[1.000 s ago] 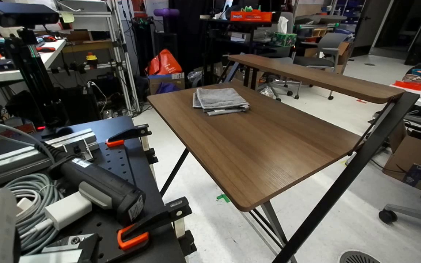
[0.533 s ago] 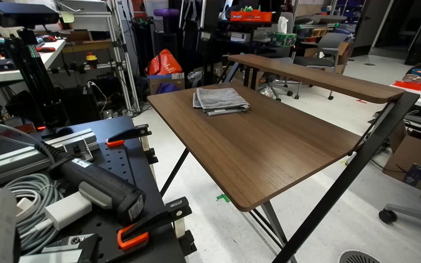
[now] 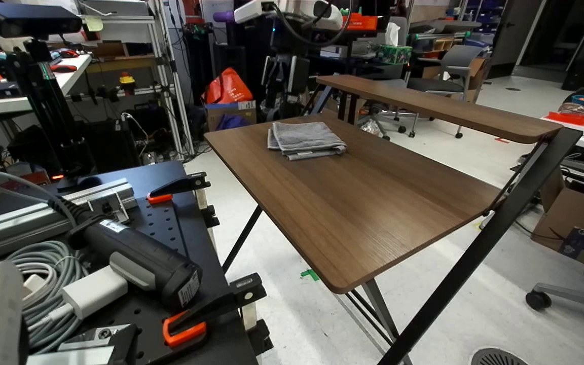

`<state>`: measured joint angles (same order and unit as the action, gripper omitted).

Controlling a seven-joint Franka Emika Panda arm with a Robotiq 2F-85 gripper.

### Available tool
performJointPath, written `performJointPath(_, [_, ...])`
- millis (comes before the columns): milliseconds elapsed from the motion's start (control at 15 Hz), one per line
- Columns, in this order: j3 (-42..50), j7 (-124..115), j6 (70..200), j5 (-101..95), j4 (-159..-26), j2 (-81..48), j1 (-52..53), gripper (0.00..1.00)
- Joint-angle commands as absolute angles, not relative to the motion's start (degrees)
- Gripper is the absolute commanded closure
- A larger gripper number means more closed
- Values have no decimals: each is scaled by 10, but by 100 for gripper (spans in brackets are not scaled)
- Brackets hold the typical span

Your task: Slide the towel to the right

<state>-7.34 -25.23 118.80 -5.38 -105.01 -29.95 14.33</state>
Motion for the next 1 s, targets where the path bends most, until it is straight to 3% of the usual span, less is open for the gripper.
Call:
performJointPath(0, [-47,-285,1177,-62,-950,-376,176,0])
performJointPath(933, [7,-404,1178,-58,-680,-590,237,0])
